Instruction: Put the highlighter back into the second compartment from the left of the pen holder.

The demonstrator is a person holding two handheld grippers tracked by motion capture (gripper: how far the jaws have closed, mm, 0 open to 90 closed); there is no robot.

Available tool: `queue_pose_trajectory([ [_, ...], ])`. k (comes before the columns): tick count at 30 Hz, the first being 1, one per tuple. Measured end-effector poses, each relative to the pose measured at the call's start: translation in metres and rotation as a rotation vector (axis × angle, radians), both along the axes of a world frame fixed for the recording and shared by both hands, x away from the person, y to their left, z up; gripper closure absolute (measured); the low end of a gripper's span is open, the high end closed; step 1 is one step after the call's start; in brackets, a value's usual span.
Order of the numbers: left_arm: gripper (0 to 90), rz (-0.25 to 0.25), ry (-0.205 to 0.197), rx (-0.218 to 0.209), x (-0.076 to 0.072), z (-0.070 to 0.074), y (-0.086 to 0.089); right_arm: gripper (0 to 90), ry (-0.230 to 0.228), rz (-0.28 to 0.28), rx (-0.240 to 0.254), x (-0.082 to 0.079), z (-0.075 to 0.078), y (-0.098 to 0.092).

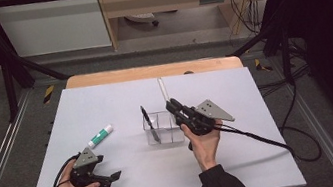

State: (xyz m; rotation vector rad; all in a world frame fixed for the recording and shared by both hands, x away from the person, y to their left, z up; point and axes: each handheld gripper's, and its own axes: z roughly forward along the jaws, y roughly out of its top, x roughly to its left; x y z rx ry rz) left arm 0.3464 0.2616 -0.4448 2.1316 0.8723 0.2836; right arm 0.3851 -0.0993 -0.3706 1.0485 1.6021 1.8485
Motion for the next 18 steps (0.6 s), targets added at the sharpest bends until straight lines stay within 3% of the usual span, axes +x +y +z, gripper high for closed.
queue_pose_trajectory([
  [7, 7.4, 0.001, -0.003, -0.003, 0.0, 0.001, 0.0, 79.4, -0.001, 0.002, 0.008, 0.012, -0.01, 0.022],
  [18, 7.4, 0.002, -0.005, -0.003, 0.0, 0.001, 0.001, 79.4, 0.007, -0.015, -0.034, 0.028, -0.033, 0.033],
])
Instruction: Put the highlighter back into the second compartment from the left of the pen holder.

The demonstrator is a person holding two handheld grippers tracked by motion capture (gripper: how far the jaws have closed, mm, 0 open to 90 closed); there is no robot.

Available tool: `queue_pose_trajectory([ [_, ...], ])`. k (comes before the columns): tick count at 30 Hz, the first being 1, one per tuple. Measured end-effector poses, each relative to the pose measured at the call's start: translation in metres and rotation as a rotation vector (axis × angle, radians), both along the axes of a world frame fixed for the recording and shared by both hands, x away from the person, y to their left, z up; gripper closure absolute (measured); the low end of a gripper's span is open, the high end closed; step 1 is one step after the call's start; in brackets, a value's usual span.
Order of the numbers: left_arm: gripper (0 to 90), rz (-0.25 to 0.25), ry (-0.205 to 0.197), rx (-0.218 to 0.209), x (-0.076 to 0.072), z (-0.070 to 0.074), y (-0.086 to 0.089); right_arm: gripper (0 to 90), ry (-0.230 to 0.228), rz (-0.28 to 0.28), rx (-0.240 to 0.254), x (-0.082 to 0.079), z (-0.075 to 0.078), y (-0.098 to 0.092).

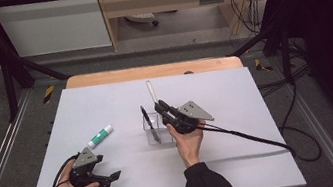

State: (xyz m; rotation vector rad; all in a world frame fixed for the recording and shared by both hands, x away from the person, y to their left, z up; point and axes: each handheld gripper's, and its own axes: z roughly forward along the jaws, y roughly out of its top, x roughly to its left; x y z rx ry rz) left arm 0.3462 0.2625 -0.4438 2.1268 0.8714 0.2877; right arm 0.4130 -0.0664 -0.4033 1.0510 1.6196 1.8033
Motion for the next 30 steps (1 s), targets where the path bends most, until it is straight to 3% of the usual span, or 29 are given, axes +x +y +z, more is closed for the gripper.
queue_pose_trajectory([
  [10, 7.4, 0.0, 0.002, 0.001, 0.0, -0.001, 0.0, 79.4, 0.028, -0.002, -0.015, -0.002, -0.02, -0.001],
  [18, 7.3, -0.001, 0.003, 0.002, 0.0, -0.001, -0.001, 79.4, 0.025, -0.002, -0.021, -0.007, -0.024, -0.005],
  [26, 7.4, 0.0, 0.004, 0.0, 0.0, -0.001, 0.0, 79.3, 0.014, 0.003, -0.057, -0.009, -0.024, -0.006],
  [30, 7.4, 0.0, 0.004, 0.002, 0.0, -0.001, 0.0, 79.3, 0.027, 0.012, -0.104, -0.013, -0.027, -0.007],
])
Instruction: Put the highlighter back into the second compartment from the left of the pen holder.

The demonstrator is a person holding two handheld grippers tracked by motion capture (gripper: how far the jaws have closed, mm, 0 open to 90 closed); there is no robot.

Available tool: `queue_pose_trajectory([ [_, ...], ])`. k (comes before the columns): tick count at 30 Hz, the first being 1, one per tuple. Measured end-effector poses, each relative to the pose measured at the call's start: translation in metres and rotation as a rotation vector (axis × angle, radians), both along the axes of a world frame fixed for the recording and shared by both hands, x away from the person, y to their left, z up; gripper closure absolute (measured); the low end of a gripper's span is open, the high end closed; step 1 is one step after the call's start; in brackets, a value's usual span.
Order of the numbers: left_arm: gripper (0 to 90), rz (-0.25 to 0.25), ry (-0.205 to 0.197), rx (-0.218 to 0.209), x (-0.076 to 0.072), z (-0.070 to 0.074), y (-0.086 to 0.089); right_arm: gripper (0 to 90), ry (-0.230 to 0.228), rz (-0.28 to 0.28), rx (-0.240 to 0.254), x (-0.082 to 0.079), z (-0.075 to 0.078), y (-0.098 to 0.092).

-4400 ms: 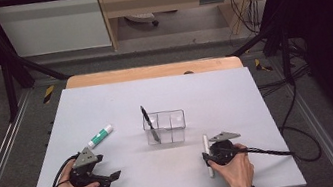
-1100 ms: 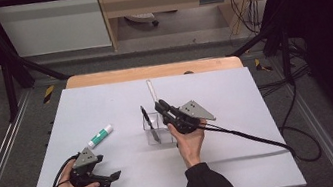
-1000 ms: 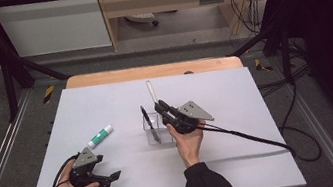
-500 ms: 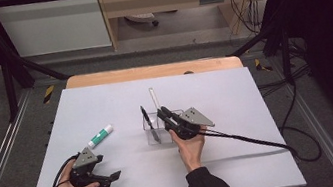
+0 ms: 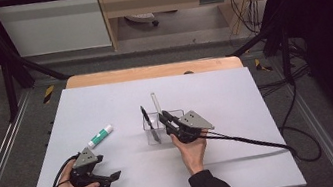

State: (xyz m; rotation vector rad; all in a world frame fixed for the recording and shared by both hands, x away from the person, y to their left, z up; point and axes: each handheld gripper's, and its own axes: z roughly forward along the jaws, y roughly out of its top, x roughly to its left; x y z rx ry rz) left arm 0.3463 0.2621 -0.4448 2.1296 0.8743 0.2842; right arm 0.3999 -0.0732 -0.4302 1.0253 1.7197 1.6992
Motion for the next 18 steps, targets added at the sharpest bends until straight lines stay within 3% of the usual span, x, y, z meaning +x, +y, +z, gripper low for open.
queue_pose_trajectory([
  [6, 7.4, 0.0, 0.001, -0.001, 0.0, 0.0, 0.0, 78.2, 0.048, 0.01, -0.058, -0.001, -0.003, -0.001],
  [14, 7.4, 0.0, 0.001, -0.002, 0.0, 0.0, 0.0, 59.8, 0.052, 0.023, -0.066, -0.007, 0.012, -0.01],
  [18, 7.3, -0.001, 0.003, -0.003, 0.0, 0.001, 0.001, 47.3, 0.102, 0.058, -0.092, -0.01, 0.026, -0.019],
])
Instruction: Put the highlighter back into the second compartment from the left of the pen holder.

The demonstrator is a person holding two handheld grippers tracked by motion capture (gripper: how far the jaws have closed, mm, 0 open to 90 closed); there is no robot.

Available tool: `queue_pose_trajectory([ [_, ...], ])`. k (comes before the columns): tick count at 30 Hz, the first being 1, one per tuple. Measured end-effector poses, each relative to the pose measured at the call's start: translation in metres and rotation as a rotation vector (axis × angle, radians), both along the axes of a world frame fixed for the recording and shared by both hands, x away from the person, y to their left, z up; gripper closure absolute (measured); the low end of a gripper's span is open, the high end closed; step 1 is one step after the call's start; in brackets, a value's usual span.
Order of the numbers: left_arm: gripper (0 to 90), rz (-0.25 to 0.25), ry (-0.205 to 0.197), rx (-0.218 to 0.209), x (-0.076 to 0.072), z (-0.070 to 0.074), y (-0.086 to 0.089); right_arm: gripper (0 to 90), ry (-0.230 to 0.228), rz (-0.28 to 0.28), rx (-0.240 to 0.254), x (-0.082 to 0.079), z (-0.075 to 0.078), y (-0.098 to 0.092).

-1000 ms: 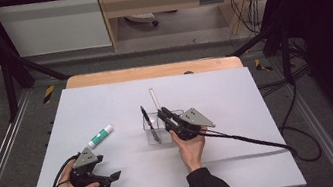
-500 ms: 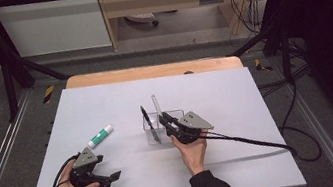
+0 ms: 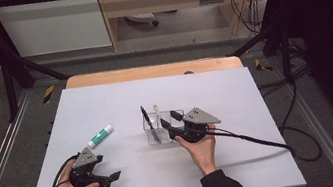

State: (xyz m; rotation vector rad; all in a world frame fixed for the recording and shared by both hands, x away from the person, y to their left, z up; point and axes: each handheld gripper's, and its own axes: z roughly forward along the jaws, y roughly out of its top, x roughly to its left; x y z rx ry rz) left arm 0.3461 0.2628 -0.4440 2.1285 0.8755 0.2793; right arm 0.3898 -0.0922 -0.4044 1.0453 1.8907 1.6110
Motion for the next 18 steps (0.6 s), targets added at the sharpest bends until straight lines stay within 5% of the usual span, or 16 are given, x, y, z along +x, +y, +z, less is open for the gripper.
queue_pose_trajectory([
  [5, 7.4, 0.003, -0.001, -0.001, 0.0, 0.001, 0.001, 29.9, 0.084, 0.053, -0.09, -0.003, 0.012, -0.013],
  [11, 7.4, 0.009, -0.004, -0.003, 0.0, 0.004, 0.004, 14.7, 0.158, 0.111, -0.13, -0.01, 0.022, -0.029],
  [18, 7.4, 0.02, -0.005, -0.004, 0.0, 0.006, 0.008, 7.8, 0.235, 0.151, -0.185, -0.022, 0.02, -0.05],
])
